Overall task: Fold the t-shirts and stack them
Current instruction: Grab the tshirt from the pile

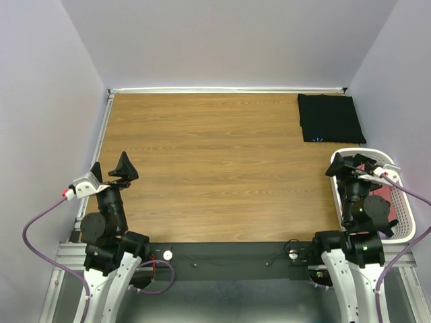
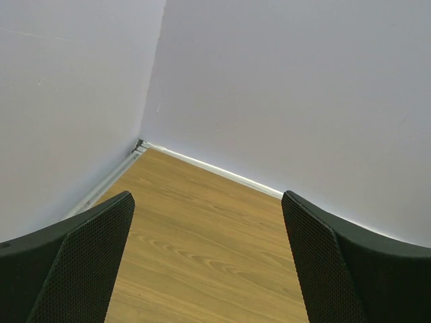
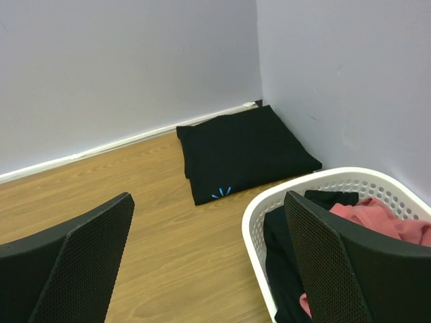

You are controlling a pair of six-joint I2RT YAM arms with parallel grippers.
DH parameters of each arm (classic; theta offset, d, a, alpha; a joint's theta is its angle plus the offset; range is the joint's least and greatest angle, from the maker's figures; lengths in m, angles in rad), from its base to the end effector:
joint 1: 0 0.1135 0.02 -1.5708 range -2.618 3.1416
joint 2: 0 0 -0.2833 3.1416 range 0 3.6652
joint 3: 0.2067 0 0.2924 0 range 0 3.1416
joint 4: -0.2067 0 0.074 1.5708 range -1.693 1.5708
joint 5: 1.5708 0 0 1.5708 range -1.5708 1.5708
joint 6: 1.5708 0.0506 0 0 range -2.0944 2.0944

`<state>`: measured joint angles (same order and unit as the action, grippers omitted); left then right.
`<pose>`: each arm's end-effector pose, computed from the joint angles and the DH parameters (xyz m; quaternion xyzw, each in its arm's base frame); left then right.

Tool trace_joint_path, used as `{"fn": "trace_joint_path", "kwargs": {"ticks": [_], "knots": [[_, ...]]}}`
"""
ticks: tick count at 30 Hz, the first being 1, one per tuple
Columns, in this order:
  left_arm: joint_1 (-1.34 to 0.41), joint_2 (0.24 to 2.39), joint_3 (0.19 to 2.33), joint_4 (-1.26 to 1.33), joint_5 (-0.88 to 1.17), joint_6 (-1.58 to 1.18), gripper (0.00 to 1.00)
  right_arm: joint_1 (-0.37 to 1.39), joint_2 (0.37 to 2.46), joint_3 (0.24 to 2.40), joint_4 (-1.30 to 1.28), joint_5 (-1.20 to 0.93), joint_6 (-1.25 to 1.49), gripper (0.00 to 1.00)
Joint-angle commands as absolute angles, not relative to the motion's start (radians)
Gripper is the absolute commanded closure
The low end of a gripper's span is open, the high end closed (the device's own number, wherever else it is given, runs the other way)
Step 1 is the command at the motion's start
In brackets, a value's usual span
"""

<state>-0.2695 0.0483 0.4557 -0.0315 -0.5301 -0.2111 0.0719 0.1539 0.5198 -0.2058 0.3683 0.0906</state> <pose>0.0892 0.0019 0.3389 -0.2006 0.5490 -0.0468 0.8100 0.1065 -0.0106 0.3347 0.1454 0.6360 -0.0576 0.7557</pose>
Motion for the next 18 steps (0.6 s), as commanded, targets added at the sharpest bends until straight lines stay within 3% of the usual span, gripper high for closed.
{"fn": "trace_joint_path", "kwargs": {"ticks": [1, 10, 18], "knots": [[-0.262, 0.067, 0.469, -0.044, -0.52, -0.264, 0.02, 0.08, 0.221, 0.595, -0.262, 0.41, 0.11, 0.0], [-0.262, 0.109, 0.485, -0.055, -0.47, -0.268, 0.02, 0.078, 0.5, 0.785, -0.425, 0.457, 0.179, 0.0], [-0.262, 0.055, 0.469, -0.049, -0.443, -0.268, 0.02, 0.077, 0.891, 0.925, -0.692, 0.705, 0.42, 0.0]]}}
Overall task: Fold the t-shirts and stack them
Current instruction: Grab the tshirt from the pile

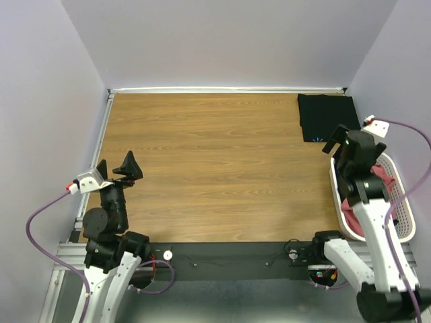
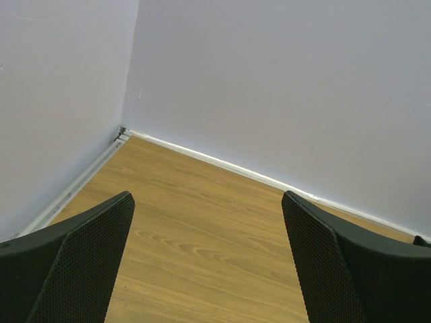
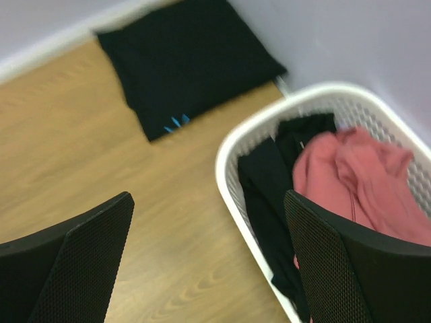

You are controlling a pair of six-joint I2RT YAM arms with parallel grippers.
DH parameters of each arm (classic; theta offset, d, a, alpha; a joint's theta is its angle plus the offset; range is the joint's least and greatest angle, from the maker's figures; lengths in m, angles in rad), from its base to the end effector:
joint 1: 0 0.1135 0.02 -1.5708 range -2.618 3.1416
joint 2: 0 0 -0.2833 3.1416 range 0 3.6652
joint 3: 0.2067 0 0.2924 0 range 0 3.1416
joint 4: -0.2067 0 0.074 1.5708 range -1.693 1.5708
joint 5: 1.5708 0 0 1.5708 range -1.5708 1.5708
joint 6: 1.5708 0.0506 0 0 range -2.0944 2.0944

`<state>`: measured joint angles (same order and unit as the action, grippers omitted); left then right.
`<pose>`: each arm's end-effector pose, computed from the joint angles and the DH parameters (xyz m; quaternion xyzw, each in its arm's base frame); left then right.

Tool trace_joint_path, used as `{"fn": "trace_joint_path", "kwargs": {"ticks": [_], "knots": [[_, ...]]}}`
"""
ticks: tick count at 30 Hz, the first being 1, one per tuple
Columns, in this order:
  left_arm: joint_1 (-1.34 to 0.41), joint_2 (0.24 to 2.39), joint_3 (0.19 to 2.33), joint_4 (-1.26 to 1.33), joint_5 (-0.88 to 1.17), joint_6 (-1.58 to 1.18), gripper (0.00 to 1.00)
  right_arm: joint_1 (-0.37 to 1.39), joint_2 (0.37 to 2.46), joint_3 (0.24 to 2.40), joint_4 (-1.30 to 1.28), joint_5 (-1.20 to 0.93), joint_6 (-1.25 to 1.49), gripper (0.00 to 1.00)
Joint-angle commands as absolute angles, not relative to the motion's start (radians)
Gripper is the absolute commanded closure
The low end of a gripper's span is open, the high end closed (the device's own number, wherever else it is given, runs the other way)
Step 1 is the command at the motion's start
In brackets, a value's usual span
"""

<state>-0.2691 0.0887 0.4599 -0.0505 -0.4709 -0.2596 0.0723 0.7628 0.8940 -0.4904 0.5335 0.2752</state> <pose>0.0984 -0.0033 0.3359 -0.1865 0.5699 -0.0743 0.7968 0.2025 -0.0111 0.3649 0.2296 0.7737 -0.1185 0.5785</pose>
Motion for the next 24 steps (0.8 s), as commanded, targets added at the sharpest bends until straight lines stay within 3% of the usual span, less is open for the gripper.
{"fn": "trace_joint_path", "kwargs": {"ticks": [1, 14, 24], "knots": [[-0.265, 0.048, 0.466, -0.043, -0.442, -0.267, 0.01, 0.074, 0.944, 0.927, -0.699, 0.76, 0.451, 0.0], [-0.302, 0.002, 0.459, -0.037, -0.456, -0.239, 0.01, -0.299, 1.259, 0.999, -0.69, 0.657, 0.606, 0.03], [-0.31, 0.015, 0.459, -0.038, -0.454, -0.229, 0.01, -0.434, 1.35, 0.931, -0.575, 0.597, 0.678, 0.05]]}}
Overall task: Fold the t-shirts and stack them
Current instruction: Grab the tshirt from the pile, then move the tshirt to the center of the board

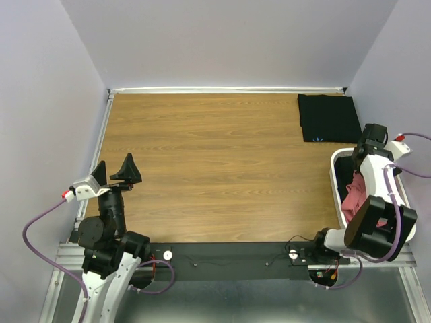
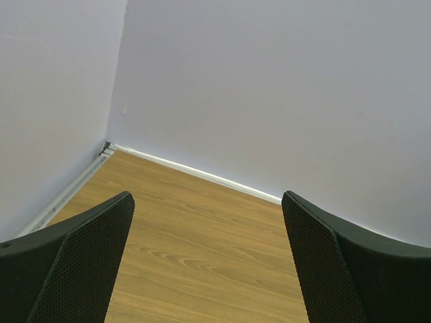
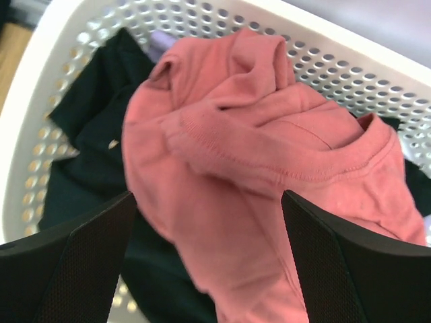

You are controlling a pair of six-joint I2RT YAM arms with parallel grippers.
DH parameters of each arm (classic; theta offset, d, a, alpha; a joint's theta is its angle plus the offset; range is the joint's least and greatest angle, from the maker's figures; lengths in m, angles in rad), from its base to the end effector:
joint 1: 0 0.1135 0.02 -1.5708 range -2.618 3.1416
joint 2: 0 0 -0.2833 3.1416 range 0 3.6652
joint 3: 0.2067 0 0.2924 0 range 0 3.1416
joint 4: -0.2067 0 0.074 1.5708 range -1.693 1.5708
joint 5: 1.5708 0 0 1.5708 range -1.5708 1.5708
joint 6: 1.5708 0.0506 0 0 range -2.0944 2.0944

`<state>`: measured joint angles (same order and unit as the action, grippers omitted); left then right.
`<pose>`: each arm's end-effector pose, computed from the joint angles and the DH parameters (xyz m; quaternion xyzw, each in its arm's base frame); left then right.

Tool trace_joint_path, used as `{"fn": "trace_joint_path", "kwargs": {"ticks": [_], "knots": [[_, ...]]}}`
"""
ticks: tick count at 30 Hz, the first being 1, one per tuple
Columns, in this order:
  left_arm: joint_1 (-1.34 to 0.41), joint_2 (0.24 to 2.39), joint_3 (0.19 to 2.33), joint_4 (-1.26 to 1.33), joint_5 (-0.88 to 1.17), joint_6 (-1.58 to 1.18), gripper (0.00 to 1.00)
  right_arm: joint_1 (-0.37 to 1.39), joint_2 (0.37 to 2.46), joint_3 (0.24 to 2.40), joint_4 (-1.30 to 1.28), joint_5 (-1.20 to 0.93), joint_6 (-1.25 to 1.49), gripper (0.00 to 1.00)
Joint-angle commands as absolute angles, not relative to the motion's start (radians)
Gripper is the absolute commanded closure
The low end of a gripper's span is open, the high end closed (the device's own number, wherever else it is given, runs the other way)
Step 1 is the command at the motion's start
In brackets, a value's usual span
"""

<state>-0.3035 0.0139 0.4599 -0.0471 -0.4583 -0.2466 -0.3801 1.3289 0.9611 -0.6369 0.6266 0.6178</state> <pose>0.0821 -0.0023 0.3414 -0.1739 0.5437 -0.0995 0.8150 0.2698 -0.1398 0.2446 0.5127 0.7609 -0.2623 0.2989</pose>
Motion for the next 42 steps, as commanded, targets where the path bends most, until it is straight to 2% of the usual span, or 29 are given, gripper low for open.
{"fn": "trace_joint_path", "kwargs": {"ticks": [1, 4, 7, 8, 10, 11, 17, 19, 33, 42], "knots": [[-0.31, 0.017, 0.459, -0.038, -0.453, -0.23, 0.02, -0.449, 1.351, 0.917, -0.566, 0.592, 0.683, 0.05], [-0.31, 0.025, 0.457, -0.035, -0.446, -0.229, 0.01, -0.483, 1.358, 0.902, -0.54, 0.592, 0.687, 0.13], [-0.311, 0.032, 0.459, -0.034, -0.445, -0.227, 0.02, -0.491, 1.367, 0.888, -0.528, 0.572, 0.692, 0.27], [-0.311, 0.035, 0.459, -0.034, -0.443, -0.227, 0.02, -0.492, 1.368, 0.881, -0.528, 0.569, 0.692, 0.37], [-0.311, 0.038, 0.459, -0.032, -0.443, -0.227, 0.02, -0.491, 1.352, 0.876, -0.528, 0.561, 0.687, 0.49], [-0.311, 0.038, 0.459, -0.034, -0.442, -0.229, 0.02, -0.491, 1.335, 0.873, -0.528, 0.566, 0.684, 0.61], [-0.311, 0.054, 0.457, -0.028, -0.437, -0.224, 0.02, -0.491, 1.162, 0.887, -0.529, 0.536, 0.623, 0.97], [-0.313, 0.057, 0.457, -0.026, -0.436, -0.221, 0.02, -0.491, 1.125, 0.914, -0.531, 0.505, 0.612, 1.0], [-0.316, 0.084, 0.459, -0.023, -0.433, -0.216, 0.02, -0.365, 1.028, 1.241, -0.565, 0.315, 0.459, 0.99], [-0.316, 0.106, 0.46, -0.017, -0.425, -0.213, 0.02, -0.284, 1.043, 1.304, -0.537, -0.047, 0.414, 1.0]]}}
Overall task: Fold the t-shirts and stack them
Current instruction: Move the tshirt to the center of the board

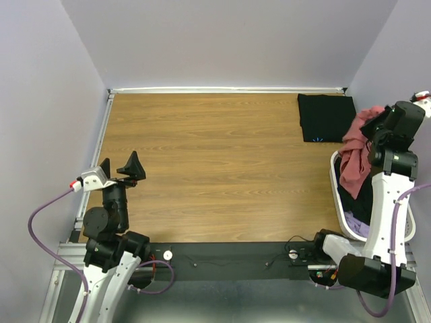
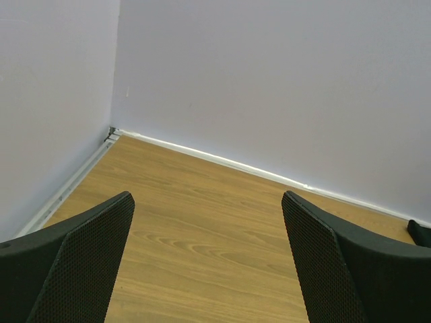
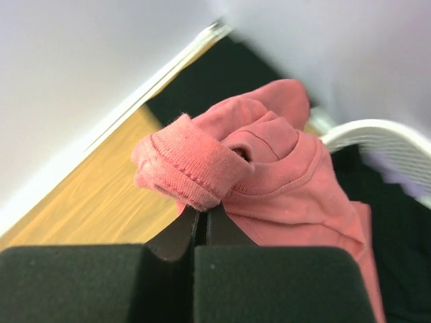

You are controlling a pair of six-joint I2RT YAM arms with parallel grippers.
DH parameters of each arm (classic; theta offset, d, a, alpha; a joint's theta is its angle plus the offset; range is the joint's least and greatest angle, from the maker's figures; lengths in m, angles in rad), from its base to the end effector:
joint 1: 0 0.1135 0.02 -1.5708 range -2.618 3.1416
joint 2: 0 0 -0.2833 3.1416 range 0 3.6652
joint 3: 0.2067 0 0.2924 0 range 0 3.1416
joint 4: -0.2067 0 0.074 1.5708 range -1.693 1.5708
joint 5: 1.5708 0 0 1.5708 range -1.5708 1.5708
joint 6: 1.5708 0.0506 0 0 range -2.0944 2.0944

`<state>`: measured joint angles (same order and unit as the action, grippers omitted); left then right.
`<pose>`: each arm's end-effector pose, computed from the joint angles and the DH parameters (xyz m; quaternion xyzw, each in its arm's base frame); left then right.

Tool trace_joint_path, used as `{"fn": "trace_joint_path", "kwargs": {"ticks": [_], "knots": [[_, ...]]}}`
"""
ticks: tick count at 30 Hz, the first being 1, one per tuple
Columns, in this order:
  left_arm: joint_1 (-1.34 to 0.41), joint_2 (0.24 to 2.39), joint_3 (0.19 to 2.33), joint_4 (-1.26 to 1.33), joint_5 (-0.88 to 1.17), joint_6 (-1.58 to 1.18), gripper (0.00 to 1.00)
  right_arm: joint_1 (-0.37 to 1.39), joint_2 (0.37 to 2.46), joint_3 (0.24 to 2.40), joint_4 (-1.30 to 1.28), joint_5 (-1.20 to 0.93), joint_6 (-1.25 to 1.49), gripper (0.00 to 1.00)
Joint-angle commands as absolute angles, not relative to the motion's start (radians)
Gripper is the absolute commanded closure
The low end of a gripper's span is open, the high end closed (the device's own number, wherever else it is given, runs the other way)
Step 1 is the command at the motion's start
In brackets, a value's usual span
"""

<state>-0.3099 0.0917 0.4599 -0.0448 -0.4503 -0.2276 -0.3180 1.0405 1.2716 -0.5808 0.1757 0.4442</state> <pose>0.0988 -0.0085 0.3364 -0.1576 0.5763 -0.0844 0.7975 0.2422 -0.0890 0.4394 0.3503 0.7389 -0.0357 0.5745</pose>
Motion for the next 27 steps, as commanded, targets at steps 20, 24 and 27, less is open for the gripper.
{"fn": "trace_joint_path", "kwargs": {"ticks": [20, 24, 27], "knots": [[-0.314, 0.156, 0.46, -0.008, -0.364, -0.218, 0.02, 0.417, 1.294, 1.293, -0.193, -0.5, 0.543, 0.91], [-0.314, 0.193, 0.462, -0.005, -0.325, -0.221, 0.02, 0.466, 1.365, 1.18, -0.23, -0.17, 0.547, 0.4], [-0.314, 0.219, 0.468, -0.005, -0.281, -0.242, 0.02, 0.466, 1.364, 1.094, -0.245, -0.008, 0.539, 0.27]]}}
